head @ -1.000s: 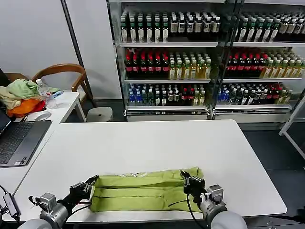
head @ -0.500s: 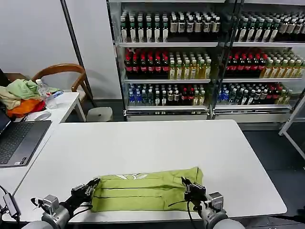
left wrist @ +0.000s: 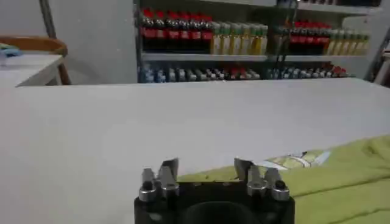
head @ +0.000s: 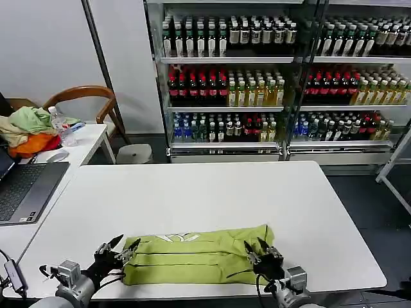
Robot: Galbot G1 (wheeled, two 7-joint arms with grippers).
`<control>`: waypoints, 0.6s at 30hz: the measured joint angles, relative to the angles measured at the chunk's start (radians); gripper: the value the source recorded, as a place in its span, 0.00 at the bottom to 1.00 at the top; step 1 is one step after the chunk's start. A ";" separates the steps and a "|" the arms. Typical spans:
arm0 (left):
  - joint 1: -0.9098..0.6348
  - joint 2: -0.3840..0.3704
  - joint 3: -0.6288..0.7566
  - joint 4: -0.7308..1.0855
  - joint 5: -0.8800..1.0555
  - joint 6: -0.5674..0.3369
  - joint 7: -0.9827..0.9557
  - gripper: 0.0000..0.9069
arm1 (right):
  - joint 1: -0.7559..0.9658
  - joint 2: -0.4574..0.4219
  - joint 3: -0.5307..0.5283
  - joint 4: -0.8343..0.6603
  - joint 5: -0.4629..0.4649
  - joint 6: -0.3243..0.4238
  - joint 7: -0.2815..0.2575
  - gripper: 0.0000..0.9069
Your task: Fold and organize the clothes.
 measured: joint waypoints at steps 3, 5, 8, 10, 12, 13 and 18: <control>0.005 -0.014 0.018 -0.024 -0.001 0.016 -0.077 1.00 | -0.021 0.004 0.024 0.017 -0.012 0.007 -0.001 1.00; 0.005 -0.024 0.029 -0.032 -0.004 0.025 -0.126 1.00 | -0.037 0.004 0.042 0.030 -0.017 0.009 -0.001 1.00; 0.000 -0.041 0.047 -0.037 -0.012 0.032 -0.191 1.00 | -0.060 0.001 0.073 0.051 -0.018 0.008 0.002 1.00; -0.005 -0.053 0.059 -0.037 -0.017 0.033 -0.229 1.00 | -0.073 -0.001 0.093 0.066 -0.017 0.007 0.003 1.00; -0.011 -0.063 0.071 -0.036 -0.024 0.034 -0.257 1.00 | -0.086 -0.001 0.116 0.083 -0.016 0.005 0.004 1.00; -0.014 -0.067 0.077 -0.034 -0.028 0.034 -0.269 1.00 | -0.091 0.000 0.126 0.091 -0.015 0.005 0.004 1.00; -0.036 -0.089 0.113 -0.020 -0.047 0.035 -0.321 1.00 | -0.118 0.003 0.169 0.116 -0.015 0.005 0.004 1.00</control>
